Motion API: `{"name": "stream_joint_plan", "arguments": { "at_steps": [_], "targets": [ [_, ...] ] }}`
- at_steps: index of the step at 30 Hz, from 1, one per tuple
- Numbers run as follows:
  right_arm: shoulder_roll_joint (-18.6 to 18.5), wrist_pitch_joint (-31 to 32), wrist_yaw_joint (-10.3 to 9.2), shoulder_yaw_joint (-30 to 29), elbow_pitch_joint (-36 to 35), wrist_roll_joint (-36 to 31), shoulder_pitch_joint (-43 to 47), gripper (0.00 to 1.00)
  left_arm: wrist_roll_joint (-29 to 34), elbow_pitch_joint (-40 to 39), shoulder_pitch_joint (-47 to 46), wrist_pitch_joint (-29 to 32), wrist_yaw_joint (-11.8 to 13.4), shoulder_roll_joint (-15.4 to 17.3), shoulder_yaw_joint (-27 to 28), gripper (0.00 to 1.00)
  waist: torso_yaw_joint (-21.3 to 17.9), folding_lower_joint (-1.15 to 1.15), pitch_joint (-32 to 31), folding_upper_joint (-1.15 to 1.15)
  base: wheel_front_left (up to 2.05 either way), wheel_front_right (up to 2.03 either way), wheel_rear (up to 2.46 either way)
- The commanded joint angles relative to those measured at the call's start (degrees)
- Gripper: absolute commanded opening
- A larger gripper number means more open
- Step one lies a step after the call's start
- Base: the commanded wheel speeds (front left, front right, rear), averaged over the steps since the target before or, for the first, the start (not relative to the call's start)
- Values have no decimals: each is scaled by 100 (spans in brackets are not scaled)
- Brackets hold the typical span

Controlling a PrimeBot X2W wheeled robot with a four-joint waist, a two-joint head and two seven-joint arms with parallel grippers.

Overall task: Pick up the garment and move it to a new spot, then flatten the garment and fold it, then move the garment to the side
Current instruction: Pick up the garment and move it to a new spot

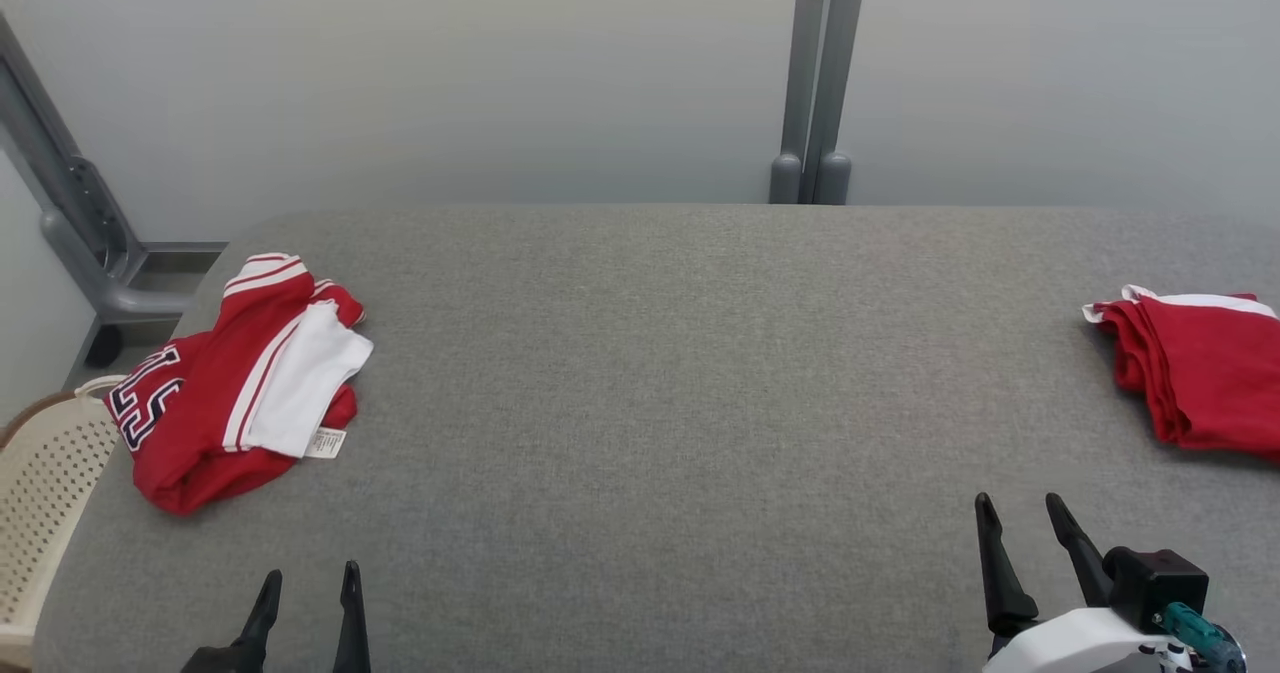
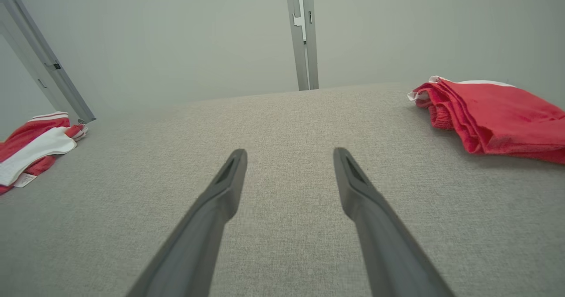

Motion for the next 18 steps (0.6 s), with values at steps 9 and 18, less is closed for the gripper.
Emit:
{"name": "stream_joint_plan", "arguments": {
  "at_steps": [9,18],
  "targets": [
    [-9,-16,-3,194,-12,204,103,100,131,-49,-32,-2,45,162,35,100,915,0,8,0,0,0,0],
    [-9,-16,-3,350,24,405,90,100,104,-121,81,35,39,287,38,100,1838,0,14,0,0,0,0]
  ]
}}
